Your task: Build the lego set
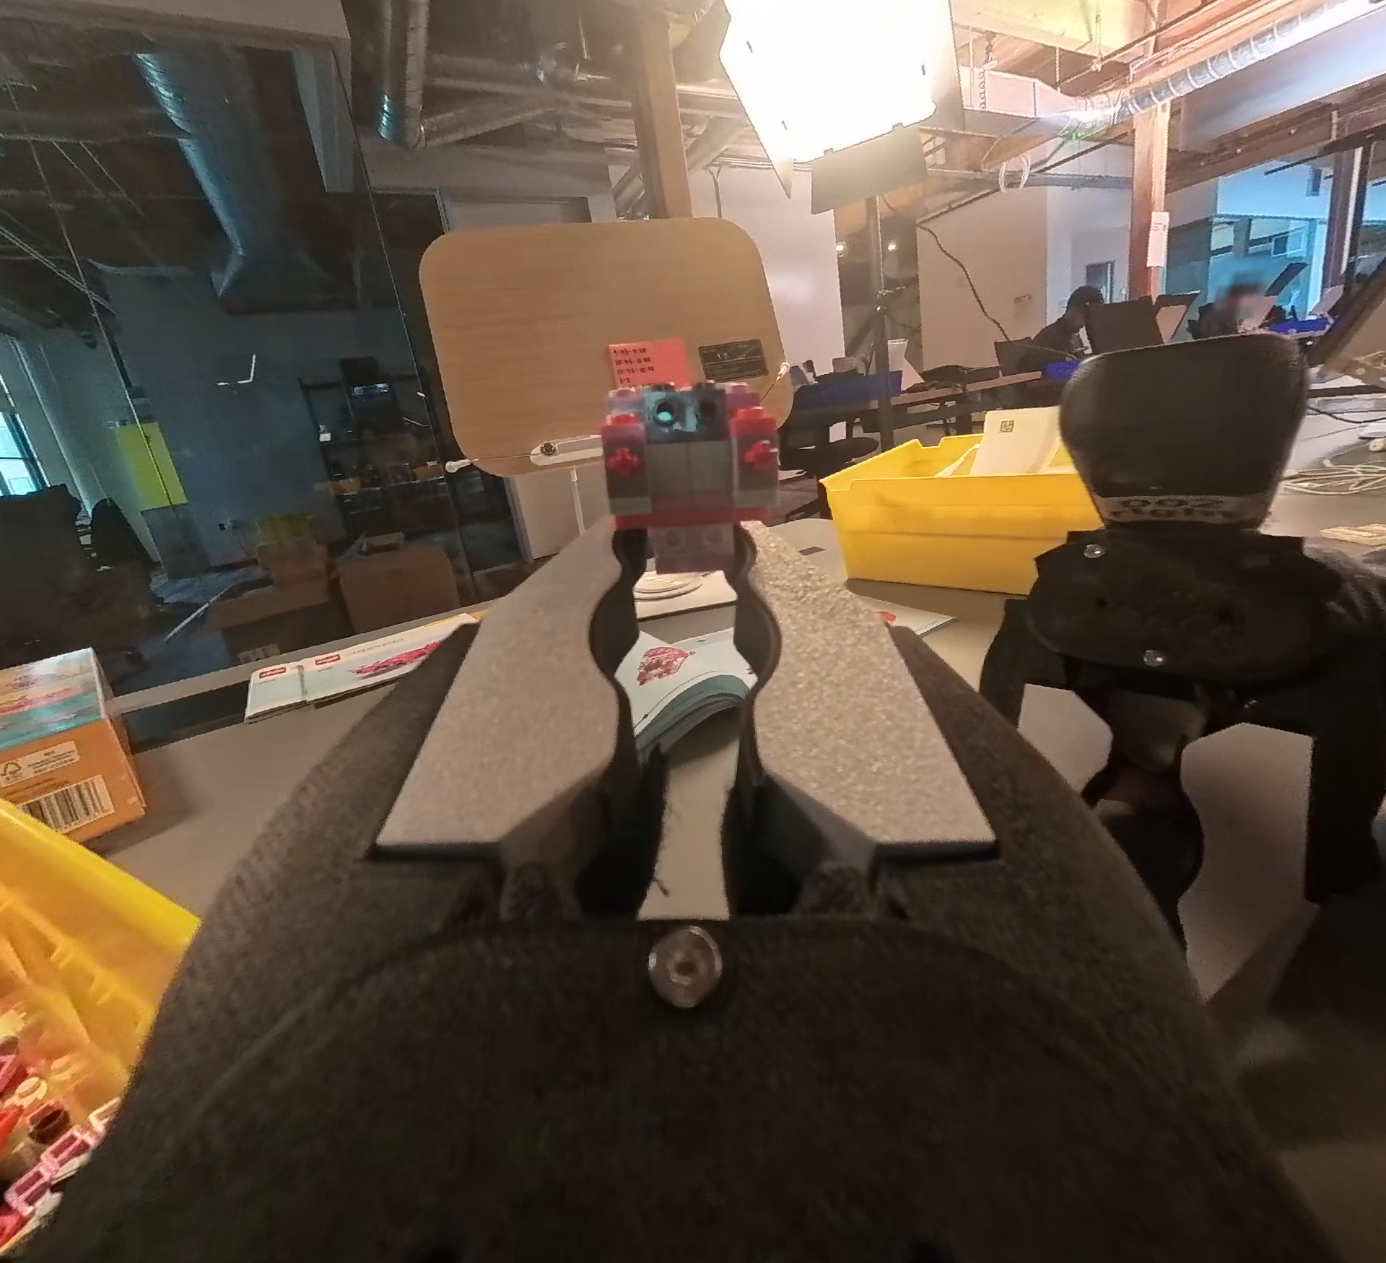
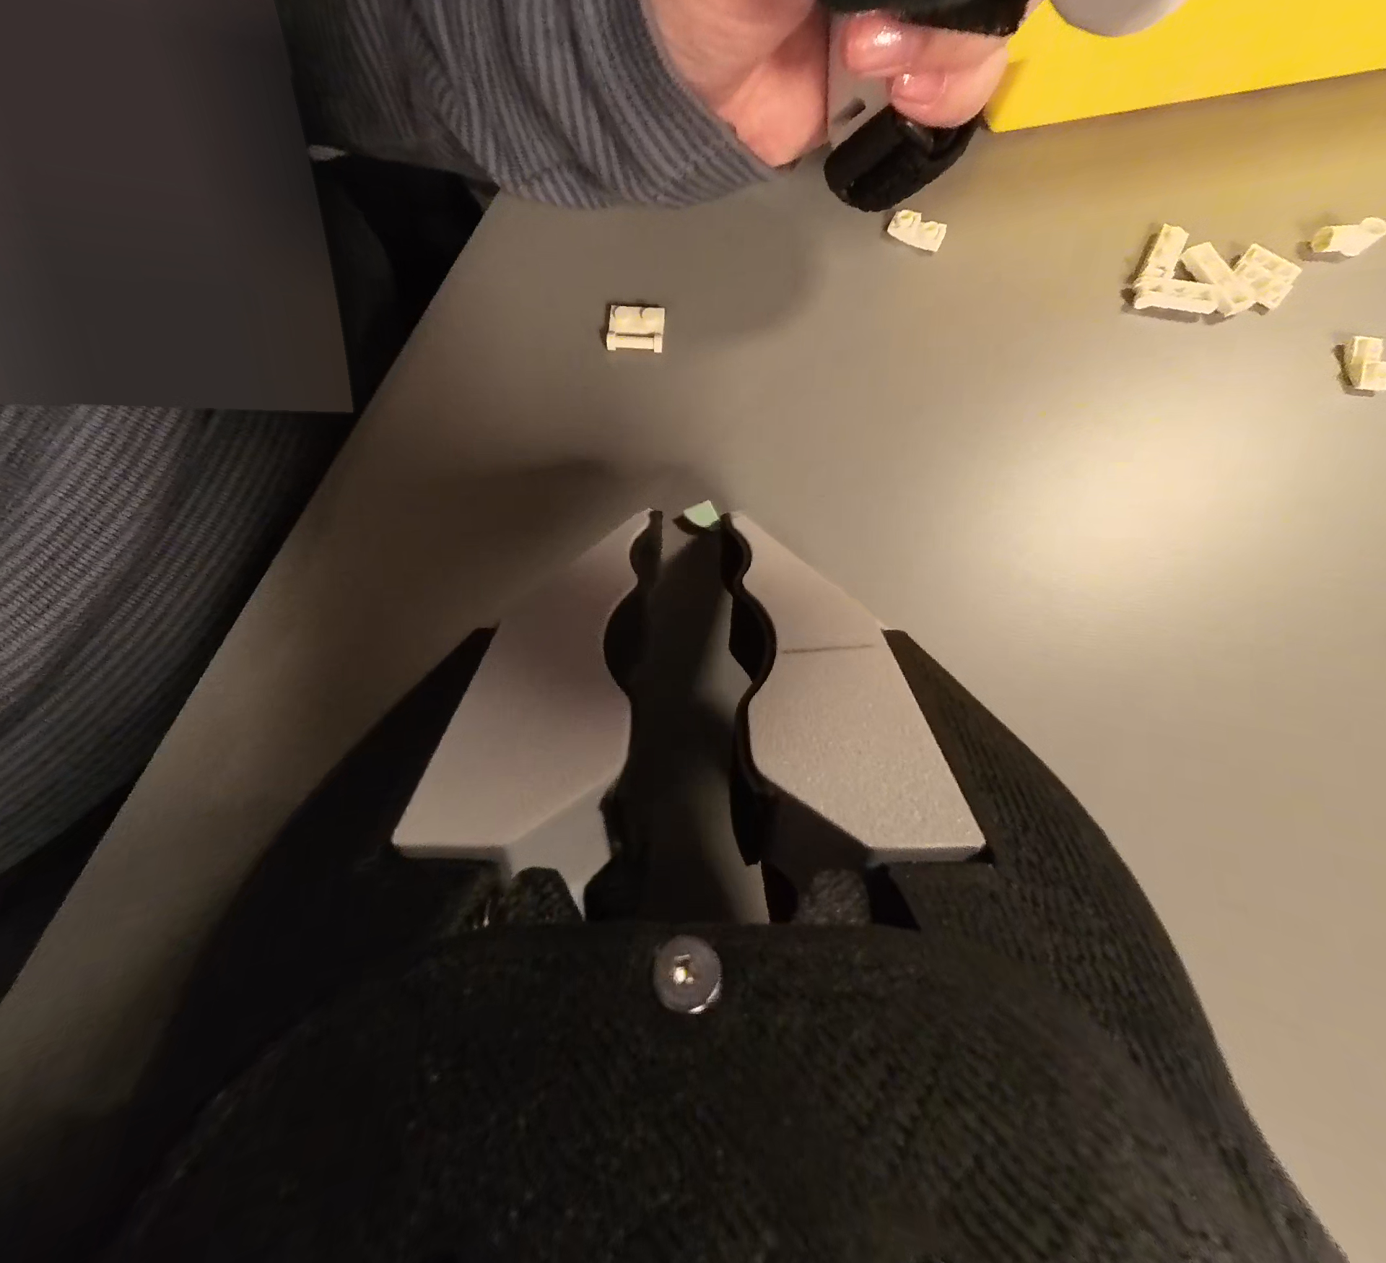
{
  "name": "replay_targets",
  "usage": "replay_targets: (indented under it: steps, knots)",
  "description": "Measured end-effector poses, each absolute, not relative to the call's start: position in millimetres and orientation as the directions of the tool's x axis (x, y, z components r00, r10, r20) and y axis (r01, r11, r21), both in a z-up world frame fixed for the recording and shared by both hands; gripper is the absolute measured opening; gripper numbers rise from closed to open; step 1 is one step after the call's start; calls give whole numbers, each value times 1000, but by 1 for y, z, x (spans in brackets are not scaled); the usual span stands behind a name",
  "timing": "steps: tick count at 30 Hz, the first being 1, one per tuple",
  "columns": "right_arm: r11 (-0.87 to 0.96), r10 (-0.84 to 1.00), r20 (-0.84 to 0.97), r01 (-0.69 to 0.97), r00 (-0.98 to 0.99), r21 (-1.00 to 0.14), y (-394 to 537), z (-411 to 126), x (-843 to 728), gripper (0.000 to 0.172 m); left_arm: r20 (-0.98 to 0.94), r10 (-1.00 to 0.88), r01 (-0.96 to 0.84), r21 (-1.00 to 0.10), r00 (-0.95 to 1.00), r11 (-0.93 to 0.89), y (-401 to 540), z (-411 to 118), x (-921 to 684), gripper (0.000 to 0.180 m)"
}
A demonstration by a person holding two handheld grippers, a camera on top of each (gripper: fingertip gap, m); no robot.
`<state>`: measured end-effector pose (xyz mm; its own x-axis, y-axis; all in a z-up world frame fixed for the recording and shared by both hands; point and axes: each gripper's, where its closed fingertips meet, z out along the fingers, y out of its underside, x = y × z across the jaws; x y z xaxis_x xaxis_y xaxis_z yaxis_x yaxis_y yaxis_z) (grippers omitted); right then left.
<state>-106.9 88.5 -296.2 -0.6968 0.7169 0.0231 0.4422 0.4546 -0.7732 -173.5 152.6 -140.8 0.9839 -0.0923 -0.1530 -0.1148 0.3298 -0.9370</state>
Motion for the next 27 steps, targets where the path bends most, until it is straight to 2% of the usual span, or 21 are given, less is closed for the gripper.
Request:
replay_targets:
  steps: [13, 21, 27]
  knots:
    - [472, 718, 47, 437, -694, -765, 86, -296, -105, 2, -126, -104, -85, -940, 987, 331, 152, -140, -175, 19]
    - [469, 722, 56, 429, -689, -772, 84, -296, -109, 9, -124, -110, -81, -940, 986, 331, 152, -140, -175, 19]
    - [490, 723, 77, 431, -687, -758, 84, -297, -109, 4, -125, -107, -82, -937, 986, 338, 151, -139, -175, 19]
